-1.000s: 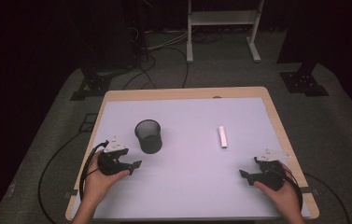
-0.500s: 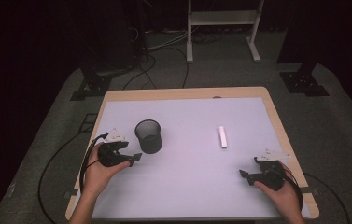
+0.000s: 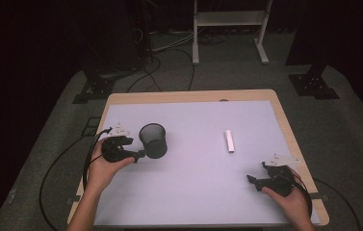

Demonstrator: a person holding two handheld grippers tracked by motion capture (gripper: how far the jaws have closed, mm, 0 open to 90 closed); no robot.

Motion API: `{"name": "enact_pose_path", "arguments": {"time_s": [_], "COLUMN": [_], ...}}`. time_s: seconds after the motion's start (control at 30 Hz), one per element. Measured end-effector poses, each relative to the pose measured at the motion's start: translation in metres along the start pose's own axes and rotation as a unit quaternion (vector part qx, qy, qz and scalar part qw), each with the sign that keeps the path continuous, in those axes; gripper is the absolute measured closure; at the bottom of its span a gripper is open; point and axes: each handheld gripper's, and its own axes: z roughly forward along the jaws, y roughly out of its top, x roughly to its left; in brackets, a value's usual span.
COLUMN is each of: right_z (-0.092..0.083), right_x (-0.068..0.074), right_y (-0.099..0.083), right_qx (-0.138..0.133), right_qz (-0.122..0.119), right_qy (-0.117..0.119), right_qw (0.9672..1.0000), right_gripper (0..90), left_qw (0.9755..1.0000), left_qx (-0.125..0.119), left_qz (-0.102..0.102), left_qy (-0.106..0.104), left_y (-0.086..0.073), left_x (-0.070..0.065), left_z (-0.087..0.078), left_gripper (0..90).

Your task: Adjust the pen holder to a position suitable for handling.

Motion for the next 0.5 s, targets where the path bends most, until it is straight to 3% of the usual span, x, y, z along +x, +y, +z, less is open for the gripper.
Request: {"name": "enact_pose_path", "arguments": {"time_s": [0.5], "right_z": [0.0], "right_x": [0.0], "right_y": [0.0], "right_qx": [0.0], "right_qz": [0.0], "right_qy": [0.0], "right_qw": [1.0], "right_gripper": [16.8], "left_qw": [0.9999], "left_qx": [-0.01], "left_qz": [-0.01], "left_qy": [-0.002], "left_y": [0.021], "left_x": [0.015], "left_z": [0.0], "left_gripper": [22.9]}}
